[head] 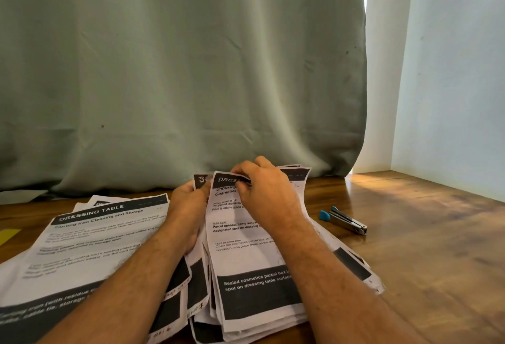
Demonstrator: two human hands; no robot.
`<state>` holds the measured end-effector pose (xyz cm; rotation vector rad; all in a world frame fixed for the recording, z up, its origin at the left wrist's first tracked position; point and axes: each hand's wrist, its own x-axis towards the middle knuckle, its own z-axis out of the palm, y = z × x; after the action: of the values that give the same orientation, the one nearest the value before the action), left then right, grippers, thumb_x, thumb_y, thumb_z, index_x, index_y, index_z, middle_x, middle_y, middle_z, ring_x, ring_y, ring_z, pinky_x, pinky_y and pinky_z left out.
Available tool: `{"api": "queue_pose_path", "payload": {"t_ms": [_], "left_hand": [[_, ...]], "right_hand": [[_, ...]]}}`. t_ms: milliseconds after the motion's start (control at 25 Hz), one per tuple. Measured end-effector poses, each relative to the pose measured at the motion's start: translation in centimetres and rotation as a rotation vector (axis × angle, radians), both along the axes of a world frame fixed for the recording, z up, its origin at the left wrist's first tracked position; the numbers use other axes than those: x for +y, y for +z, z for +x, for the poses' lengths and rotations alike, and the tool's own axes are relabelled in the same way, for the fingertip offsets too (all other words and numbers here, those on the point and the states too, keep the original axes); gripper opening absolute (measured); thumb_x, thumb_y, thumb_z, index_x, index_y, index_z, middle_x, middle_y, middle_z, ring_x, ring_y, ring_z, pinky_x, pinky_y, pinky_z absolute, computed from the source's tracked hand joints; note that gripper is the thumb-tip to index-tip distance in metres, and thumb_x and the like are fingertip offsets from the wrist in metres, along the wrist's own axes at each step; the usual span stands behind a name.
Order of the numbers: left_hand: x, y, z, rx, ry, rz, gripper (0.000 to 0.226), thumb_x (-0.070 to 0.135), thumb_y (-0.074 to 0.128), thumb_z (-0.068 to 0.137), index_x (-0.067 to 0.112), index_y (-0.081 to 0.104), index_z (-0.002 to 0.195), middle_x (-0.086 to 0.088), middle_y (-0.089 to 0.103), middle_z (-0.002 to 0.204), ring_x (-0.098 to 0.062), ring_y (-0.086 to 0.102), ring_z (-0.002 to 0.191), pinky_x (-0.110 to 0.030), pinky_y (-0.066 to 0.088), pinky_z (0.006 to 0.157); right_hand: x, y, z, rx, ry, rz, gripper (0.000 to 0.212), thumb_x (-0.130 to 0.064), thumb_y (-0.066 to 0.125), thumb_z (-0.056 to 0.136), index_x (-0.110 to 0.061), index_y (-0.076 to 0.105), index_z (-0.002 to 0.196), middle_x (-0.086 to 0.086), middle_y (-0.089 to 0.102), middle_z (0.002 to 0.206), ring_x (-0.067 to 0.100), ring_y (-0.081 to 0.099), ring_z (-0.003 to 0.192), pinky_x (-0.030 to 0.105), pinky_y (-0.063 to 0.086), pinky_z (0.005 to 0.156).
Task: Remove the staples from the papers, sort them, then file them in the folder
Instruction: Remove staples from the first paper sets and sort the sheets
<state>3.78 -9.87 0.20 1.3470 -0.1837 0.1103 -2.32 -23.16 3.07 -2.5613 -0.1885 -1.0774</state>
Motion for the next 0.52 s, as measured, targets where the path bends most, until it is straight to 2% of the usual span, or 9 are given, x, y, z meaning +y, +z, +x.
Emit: {"api": "queue_pose_path", "payload": {"t_ms": [80,160,320,520], "left_hand": [[-0.13,0.06,0.16,0.036,-0.003,-0.032,0.027,0.031,0.051,0.104,0.015,0.07,0.096,-0.012,0.077,0.086,-0.033,0.075,0.082,-0.054,0.059,0.085],[-0.24,0.15,0.34,0.076,0.028,-0.094,0.029,0.032,0.045,0.106,0.016,0.067,0.098,-0.015,0.076,0.089,-0.034,0.074,0.085,-0.056,0.058,0.087],[0.08,0.36,0.82,0.084,0.172,-0.155,0.028,0.041,0.045,0.105,0.021,0.063,0.096,-0.013,0.074,0.093,-0.032,0.073,0.087,-0.056,0.059,0.084],[0.37,0.67,0.71,0.065,0.215,-0.161,0.028,0.042,0.045,0.105,0.023,0.062,0.093,-0.01,0.074,0.093,-0.028,0.073,0.087,-0.052,0.06,0.084]], "right_hand": [[0.09,0.01,-0.2,-0.021,-0.019,-0.026,0.024,-0.034,0.051,0.1,-0.028,0.065,0.118,-0.005,0.054,0.105,0.013,0.057,0.092,0.029,0.053,0.083],[0.02,0.01,-0.24,-0.008,-0.033,-0.04,0.022,-0.034,0.053,0.099,-0.028,0.068,0.113,-0.008,0.054,0.108,0.01,0.057,0.092,0.027,0.054,0.083],[-0.22,-0.08,-0.14,0.074,-0.025,-0.026,0.016,-0.025,0.061,0.09,-0.027,0.072,0.101,-0.011,0.057,0.108,0.009,0.058,0.09,0.025,0.054,0.078],[-0.36,-0.48,0.45,0.193,-0.022,0.009,0.019,-0.015,0.058,0.09,-0.024,0.071,0.1,-0.004,0.071,0.1,0.016,0.063,0.089,0.033,0.057,0.08]]}}
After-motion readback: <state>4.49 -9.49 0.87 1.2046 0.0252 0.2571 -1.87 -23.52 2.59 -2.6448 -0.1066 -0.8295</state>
